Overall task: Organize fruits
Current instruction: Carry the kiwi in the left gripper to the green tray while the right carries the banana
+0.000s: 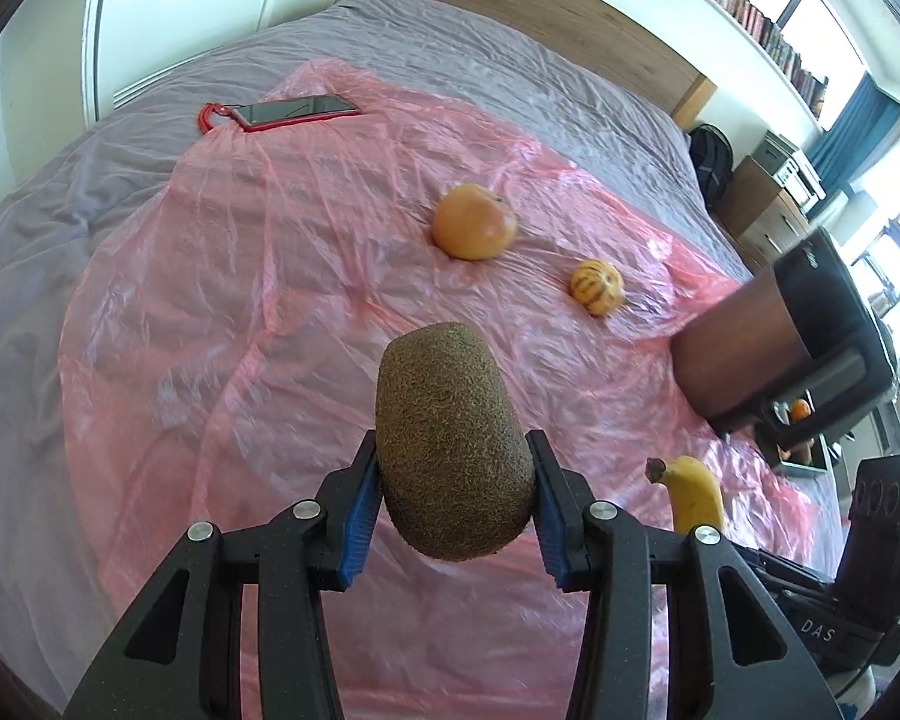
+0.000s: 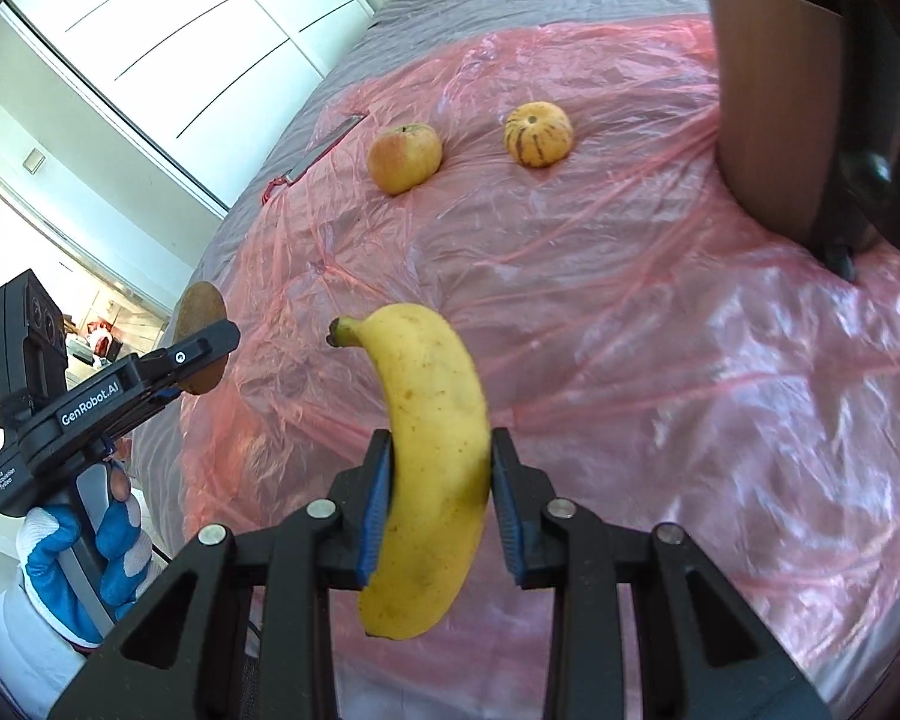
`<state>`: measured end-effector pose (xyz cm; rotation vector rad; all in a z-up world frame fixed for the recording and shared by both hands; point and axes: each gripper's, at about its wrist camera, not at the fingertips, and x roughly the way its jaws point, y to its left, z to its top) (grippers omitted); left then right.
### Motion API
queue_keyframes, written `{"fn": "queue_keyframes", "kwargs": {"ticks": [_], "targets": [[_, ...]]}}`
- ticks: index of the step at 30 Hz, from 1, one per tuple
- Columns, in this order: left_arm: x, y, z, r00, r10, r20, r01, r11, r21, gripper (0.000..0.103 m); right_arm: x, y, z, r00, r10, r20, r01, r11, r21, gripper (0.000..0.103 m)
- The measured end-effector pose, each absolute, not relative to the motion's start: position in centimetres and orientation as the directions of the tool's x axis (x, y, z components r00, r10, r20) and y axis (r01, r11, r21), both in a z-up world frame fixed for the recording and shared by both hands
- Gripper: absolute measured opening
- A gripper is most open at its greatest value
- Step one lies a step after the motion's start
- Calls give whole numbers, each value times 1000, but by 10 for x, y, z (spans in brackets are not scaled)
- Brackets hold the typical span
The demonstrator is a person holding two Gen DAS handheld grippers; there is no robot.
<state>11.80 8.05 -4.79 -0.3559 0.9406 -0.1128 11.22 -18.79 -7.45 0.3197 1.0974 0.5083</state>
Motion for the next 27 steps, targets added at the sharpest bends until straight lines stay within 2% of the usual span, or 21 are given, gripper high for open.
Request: {"fn": "queue_keyframes", "kwargs": {"ticks": [15, 27], "targets": [[74, -5, -15, 572, -312, -759, 104, 945, -310, 40, 59, -279, -62, 455, 510, -730, -135, 850, 509, 0], [55, -100, 7, 499, -419, -759, 282, 906, -315, 40, 27, -373, -50, 568, 455, -686, -21, 841, 540, 0]]}}
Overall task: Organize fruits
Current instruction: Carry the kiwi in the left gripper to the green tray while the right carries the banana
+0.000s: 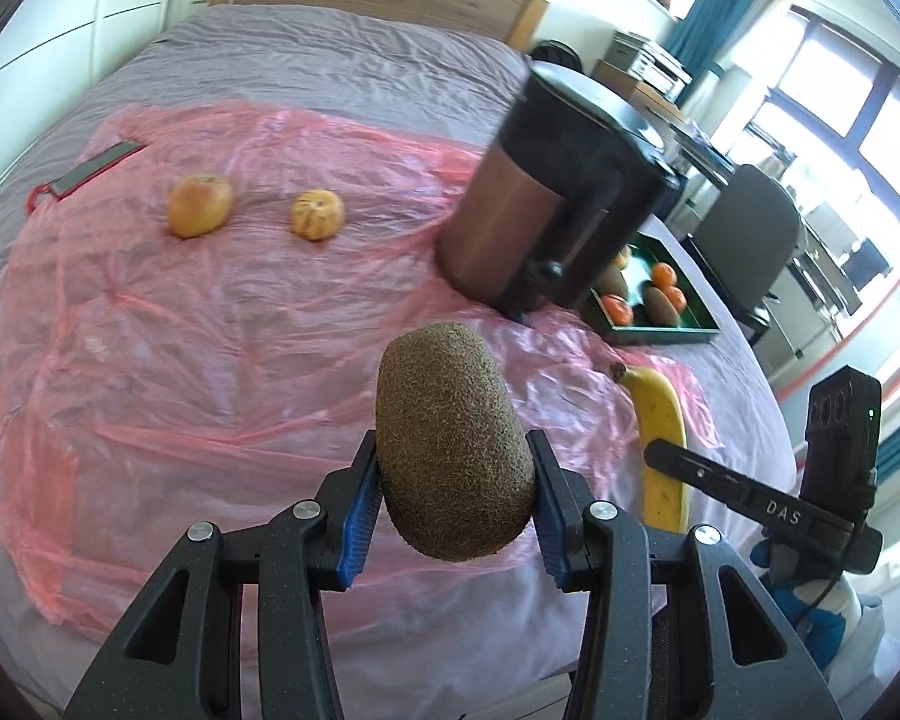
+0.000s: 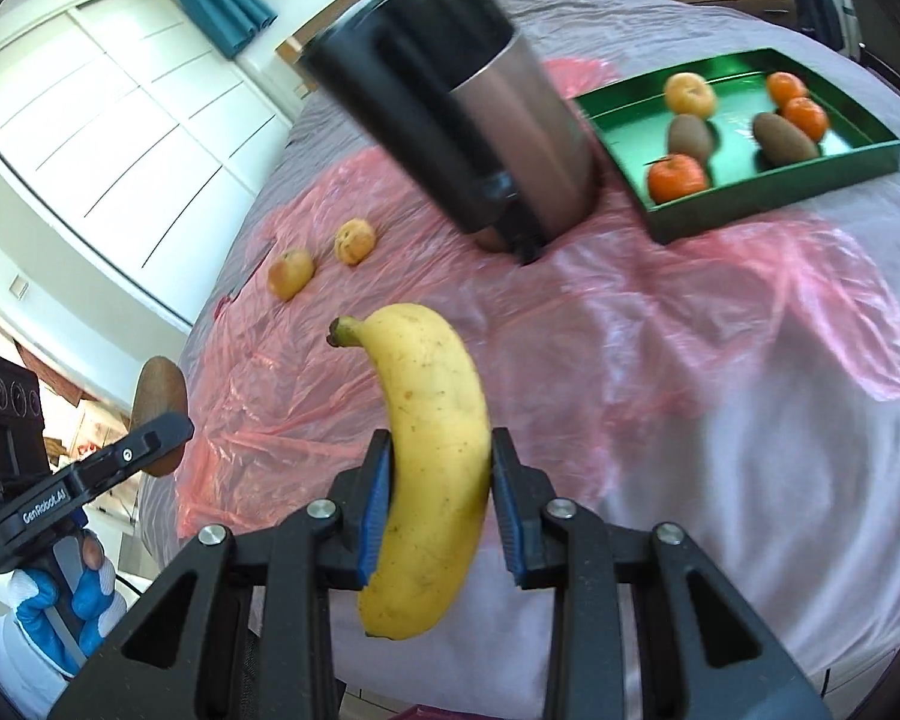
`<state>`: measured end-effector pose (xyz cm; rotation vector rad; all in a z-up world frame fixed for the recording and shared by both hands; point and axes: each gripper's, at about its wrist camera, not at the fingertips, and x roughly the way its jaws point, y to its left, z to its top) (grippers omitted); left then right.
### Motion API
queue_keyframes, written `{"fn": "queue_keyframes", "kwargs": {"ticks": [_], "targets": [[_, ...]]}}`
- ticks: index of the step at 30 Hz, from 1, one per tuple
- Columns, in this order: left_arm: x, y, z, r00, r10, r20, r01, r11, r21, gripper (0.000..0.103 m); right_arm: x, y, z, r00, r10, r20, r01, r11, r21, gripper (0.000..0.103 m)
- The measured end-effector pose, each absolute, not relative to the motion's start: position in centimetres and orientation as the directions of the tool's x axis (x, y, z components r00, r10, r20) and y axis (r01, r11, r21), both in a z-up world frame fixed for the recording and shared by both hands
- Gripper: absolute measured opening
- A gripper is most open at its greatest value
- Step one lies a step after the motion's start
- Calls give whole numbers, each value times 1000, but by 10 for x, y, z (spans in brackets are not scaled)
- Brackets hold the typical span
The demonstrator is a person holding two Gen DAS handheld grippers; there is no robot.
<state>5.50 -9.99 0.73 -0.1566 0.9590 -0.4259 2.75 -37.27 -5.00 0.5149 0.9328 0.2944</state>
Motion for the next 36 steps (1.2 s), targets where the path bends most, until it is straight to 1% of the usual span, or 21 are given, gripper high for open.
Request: {"fn": "queue_keyframes", "kwargs": {"ticks": [19, 28, 36], "targets": [[54, -245, 17, 372, -502, -781, 496, 818, -290, 40, 2, -500, -52, 657, 318, -684, 145, 837, 528, 0], [77, -313, 20, 323, -540, -777, 565, 769, -299, 40, 31, -554, -49, 685, 255, -683, 184, 846, 500, 0], [128, -374, 13, 315, -541, -780, 583, 758, -290, 40, 74, -599, -45, 707, 207, -676, 202, 857, 474, 0]]}}
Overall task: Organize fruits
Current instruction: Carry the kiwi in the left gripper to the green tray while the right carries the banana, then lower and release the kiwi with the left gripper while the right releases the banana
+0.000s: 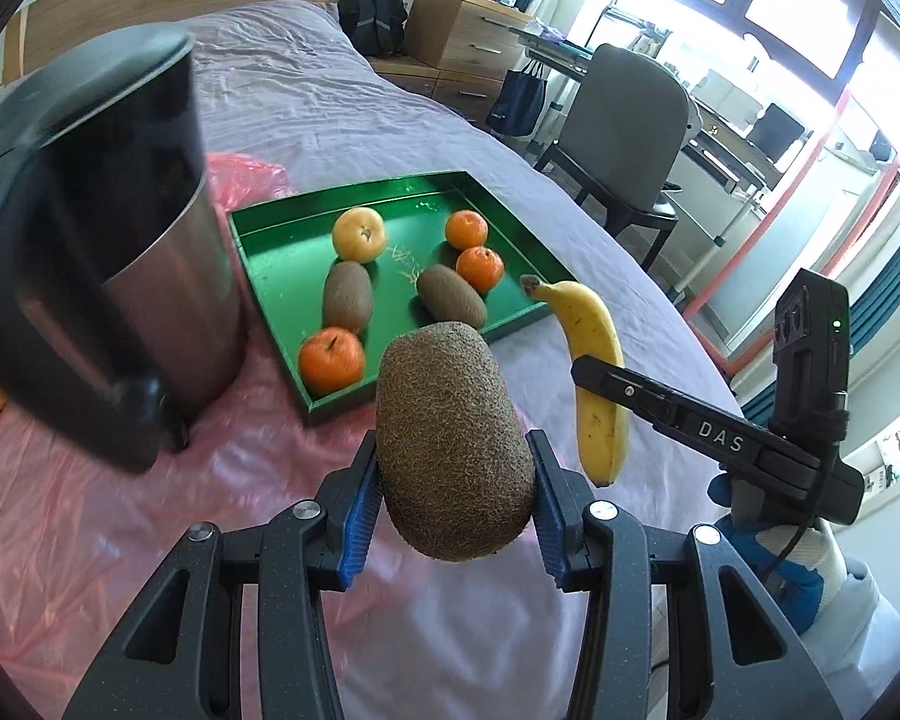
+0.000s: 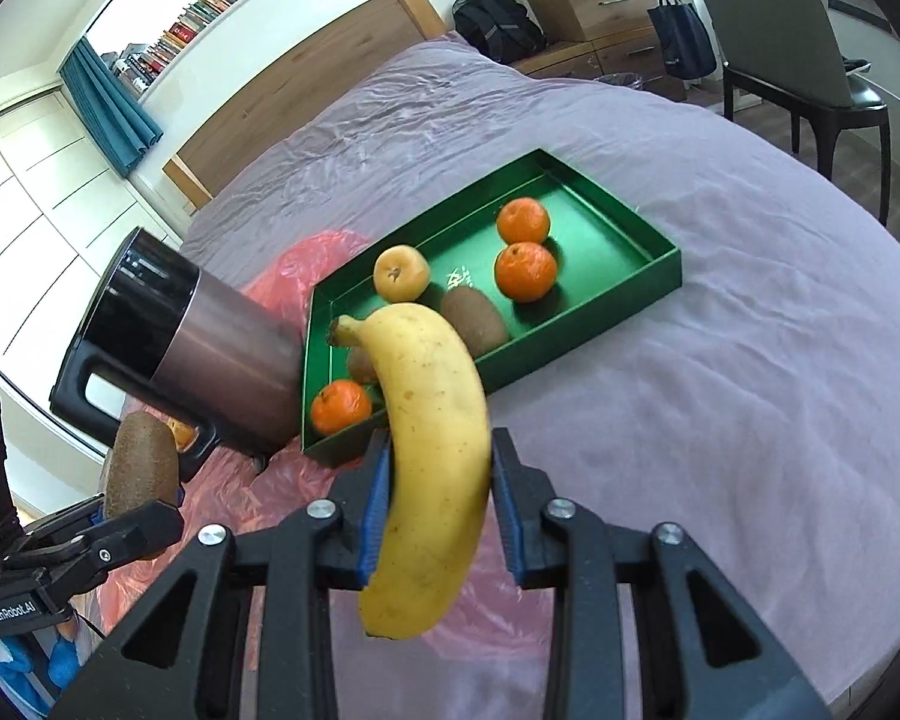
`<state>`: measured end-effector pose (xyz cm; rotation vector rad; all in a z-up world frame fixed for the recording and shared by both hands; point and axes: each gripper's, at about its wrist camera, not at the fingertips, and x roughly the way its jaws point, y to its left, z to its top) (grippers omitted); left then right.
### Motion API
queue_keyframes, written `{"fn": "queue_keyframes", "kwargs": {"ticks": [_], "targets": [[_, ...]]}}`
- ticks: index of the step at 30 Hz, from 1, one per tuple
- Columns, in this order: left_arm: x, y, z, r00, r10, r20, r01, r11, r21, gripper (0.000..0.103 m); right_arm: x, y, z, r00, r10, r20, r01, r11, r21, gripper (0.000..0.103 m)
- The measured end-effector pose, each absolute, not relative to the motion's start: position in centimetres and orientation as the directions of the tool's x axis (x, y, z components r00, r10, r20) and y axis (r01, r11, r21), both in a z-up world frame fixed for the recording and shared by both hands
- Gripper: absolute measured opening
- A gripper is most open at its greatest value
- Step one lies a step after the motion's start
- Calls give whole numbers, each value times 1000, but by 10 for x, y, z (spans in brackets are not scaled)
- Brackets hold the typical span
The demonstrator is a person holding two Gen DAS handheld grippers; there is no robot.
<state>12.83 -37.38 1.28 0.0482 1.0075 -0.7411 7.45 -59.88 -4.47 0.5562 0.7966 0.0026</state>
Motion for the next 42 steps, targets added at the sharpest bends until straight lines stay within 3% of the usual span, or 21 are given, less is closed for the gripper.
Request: {"fn": "queue_keyframes", "kwargs": {"ticks": [10, 22, 42], "targets": [[193, -426, -23, 326, -481, -814, 569, 787, -237, 40, 149, -655, -45, 730, 110, -674, 250, 876, 413, 0], [230, -468, -60, 328, -429, -842, 589, 789, -172, 40, 216, -685, -78, 665, 7, -747, 278, 926, 257, 0], [232, -473, -86, 305, -398, -866, 578, 799, -164, 40, 222, -699, -107, 672, 80, -736, 293, 884, 363, 0]]}}
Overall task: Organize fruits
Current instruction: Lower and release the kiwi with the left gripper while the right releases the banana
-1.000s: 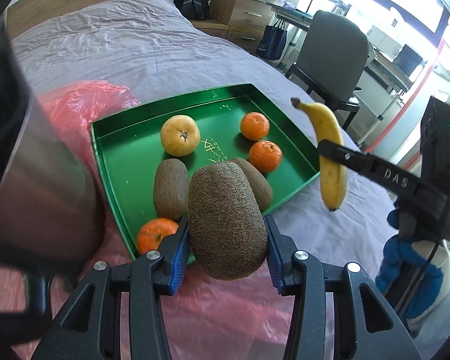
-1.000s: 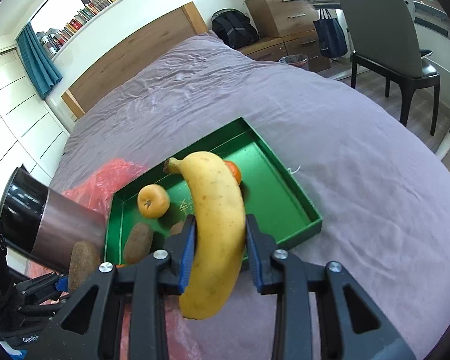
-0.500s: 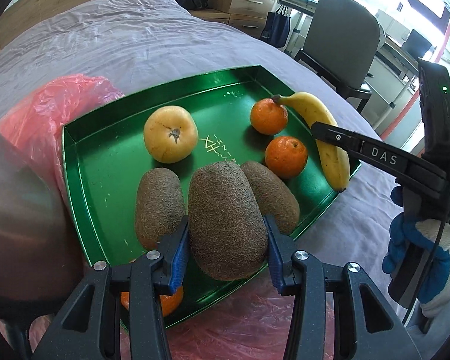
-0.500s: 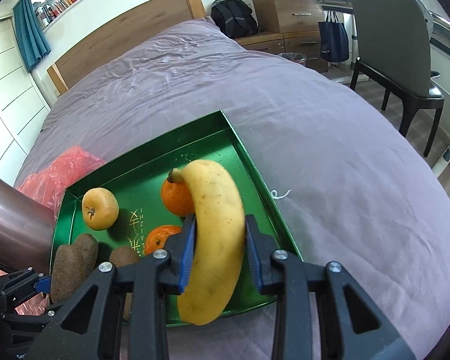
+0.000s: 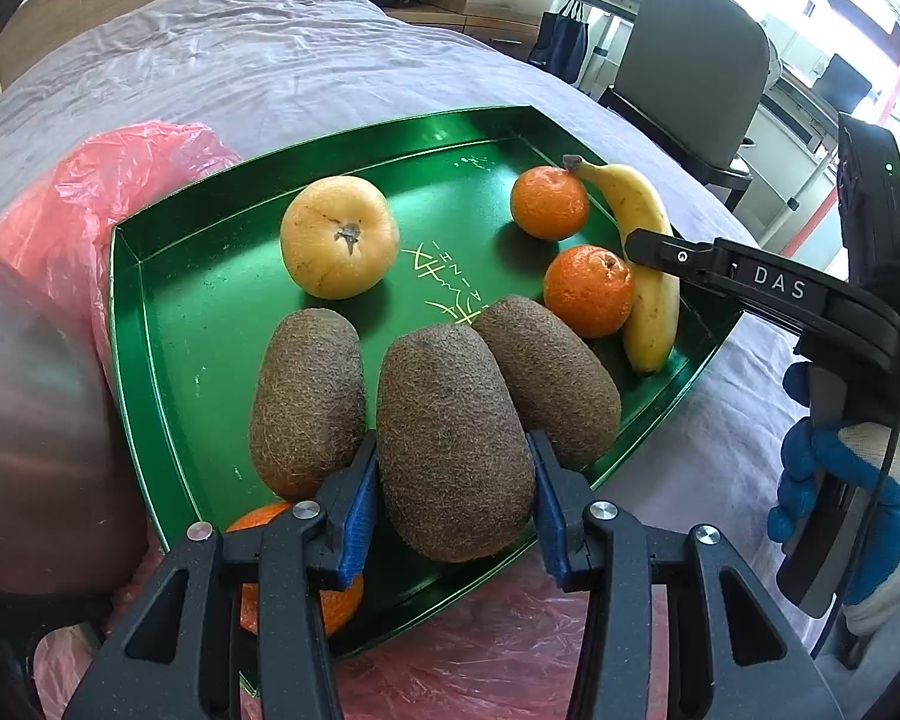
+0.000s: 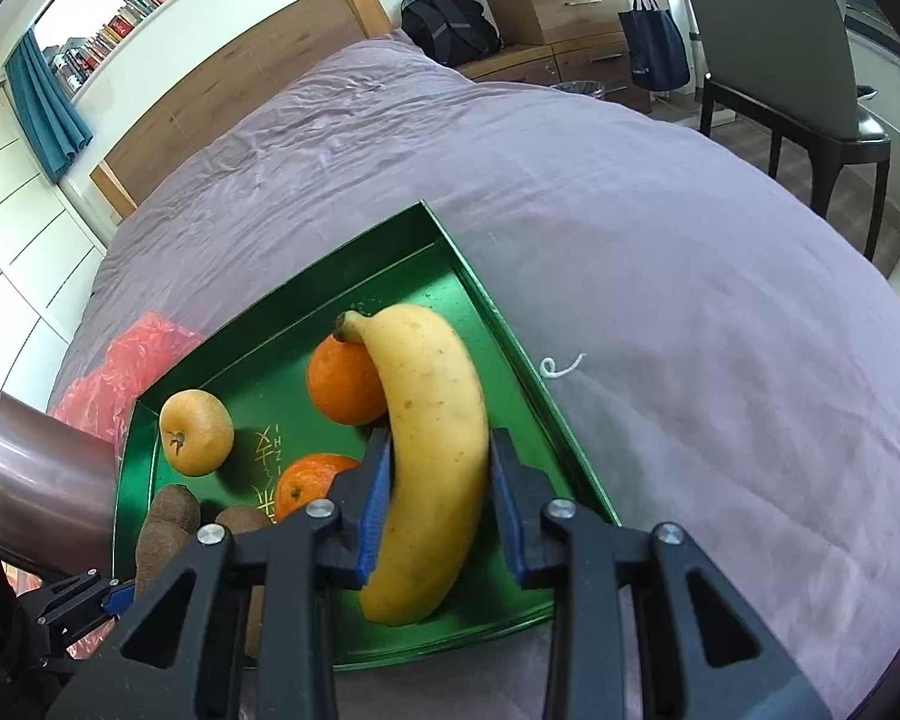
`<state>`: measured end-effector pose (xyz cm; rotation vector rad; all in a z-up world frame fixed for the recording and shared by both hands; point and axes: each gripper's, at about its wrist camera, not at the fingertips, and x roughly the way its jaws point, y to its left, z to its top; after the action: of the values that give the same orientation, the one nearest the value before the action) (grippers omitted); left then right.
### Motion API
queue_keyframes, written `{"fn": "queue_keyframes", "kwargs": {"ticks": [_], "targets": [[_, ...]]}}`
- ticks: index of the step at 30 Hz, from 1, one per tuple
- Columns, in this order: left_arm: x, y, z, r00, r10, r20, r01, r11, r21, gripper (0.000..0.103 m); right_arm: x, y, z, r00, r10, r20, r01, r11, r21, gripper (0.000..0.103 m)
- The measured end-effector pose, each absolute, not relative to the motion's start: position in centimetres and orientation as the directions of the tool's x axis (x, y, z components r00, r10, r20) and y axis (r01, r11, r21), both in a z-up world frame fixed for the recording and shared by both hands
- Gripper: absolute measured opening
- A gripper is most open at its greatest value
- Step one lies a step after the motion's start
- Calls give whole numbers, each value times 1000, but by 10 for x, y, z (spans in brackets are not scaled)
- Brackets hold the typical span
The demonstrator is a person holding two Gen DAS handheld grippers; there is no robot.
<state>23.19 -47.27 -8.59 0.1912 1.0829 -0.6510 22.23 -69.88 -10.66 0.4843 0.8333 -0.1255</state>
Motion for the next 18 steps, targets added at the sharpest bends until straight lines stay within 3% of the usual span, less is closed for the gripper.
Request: {"fn": "queue_keyframes", "kwargs": {"ticks": [18], "targets": [[224, -466, -69, 323, -398, -858, 568, 807, -160, 42, 202, -696, -87, 685, 56, -726, 301, 886, 352, 3]]}}
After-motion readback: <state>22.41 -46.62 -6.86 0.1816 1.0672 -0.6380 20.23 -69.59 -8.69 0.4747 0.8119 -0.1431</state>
